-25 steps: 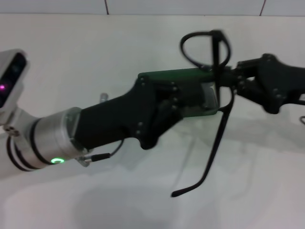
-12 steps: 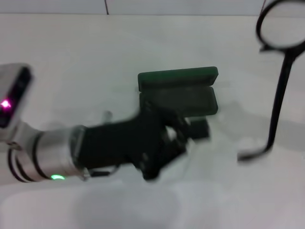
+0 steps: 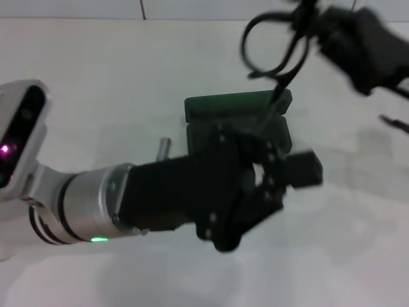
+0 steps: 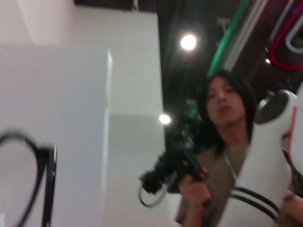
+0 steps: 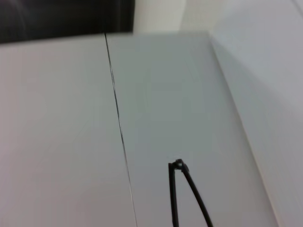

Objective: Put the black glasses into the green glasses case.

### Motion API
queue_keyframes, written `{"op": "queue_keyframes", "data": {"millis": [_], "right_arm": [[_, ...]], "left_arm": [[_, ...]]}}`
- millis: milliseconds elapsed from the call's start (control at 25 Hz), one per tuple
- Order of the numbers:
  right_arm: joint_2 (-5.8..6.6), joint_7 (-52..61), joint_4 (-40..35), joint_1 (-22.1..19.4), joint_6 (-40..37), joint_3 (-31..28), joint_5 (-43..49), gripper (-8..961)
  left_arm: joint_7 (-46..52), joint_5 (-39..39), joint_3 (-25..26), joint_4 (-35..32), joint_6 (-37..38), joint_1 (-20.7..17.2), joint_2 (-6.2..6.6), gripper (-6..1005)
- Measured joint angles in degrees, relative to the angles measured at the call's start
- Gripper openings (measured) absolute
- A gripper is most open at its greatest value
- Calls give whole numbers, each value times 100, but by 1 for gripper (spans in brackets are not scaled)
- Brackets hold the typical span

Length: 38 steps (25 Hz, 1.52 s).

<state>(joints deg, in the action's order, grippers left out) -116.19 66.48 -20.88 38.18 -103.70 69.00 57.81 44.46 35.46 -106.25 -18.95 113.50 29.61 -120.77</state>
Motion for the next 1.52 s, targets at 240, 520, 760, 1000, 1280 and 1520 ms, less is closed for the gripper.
{"op": "queue_keyframes", "data": {"millis": [240, 520, 760, 1000, 1280, 1520], "right_arm": [[-1, -90, -64, 41, 480, 724, -71, 50], [12, -83, -65, 42, 644, 1017, -29, 49], [24, -68, -70, 13, 715, 1064, -29, 49], [37, -80, -70, 3, 787, 1074, -29, 49], [44, -53, -133, 51, 809, 1145, 179, 48], [31, -36, -198, 49, 846, 1161, 259, 48]], "left_arm": [[-37, -438, -55, 48, -70, -121, 1, 37], [396, -899, -69, 150, -754, -167, 1, 38], [415, -915, -73, 216, -778, -167, 16, 38], [415, -873, -80, 219, -778, -133, 21, 38], [470, -876, -89, 225, -776, -115, 35, 38], [476, -869, -89, 226, -778, -113, 36, 38]]}}
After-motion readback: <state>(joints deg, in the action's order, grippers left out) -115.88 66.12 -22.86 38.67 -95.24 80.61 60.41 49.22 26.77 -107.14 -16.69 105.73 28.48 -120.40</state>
